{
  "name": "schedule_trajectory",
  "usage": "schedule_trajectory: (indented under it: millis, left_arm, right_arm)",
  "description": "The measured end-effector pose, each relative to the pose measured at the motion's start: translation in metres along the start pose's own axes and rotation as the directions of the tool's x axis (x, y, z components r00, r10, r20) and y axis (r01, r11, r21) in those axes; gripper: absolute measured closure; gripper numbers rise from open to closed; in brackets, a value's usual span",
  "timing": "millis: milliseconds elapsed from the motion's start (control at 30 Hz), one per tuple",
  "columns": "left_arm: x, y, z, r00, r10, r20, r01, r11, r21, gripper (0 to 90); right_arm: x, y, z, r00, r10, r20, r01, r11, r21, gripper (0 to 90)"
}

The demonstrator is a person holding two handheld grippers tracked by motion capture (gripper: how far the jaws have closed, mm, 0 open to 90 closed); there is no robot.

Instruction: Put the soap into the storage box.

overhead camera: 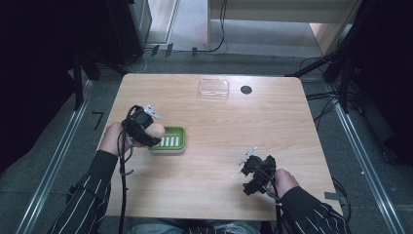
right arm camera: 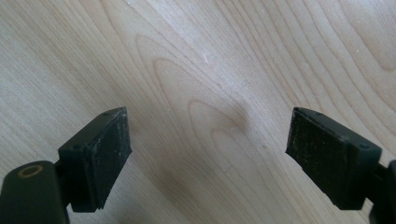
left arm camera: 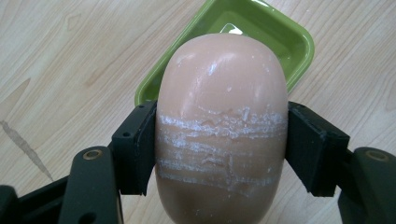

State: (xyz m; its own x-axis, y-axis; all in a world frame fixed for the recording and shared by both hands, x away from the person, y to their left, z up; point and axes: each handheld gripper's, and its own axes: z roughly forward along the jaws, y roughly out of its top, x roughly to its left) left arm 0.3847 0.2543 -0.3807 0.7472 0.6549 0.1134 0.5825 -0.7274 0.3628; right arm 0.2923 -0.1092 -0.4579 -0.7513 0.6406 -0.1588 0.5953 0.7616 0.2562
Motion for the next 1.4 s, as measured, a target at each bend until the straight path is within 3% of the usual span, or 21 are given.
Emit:
schedule_trajectory:
  millis: [400,1400]
  left_arm:
    - [-0.003,0.011,0.012,0.9981,0.062,0.006,-0.062,0.9981,0.007,33.3]
    - [-0.002,0.022,0.038,0.9924,0.119,0.033,-0.118,0.9928,-0.016,33.3]
  right_arm:
    - [0.0,0.0,0.0,1.0,0.002,0.002,-0.002,1.0,0.005,14.3]
    - [0.0,-0.001,0.0,1.0,0.005,0.0,-0.005,1.0,0.007,14.3]
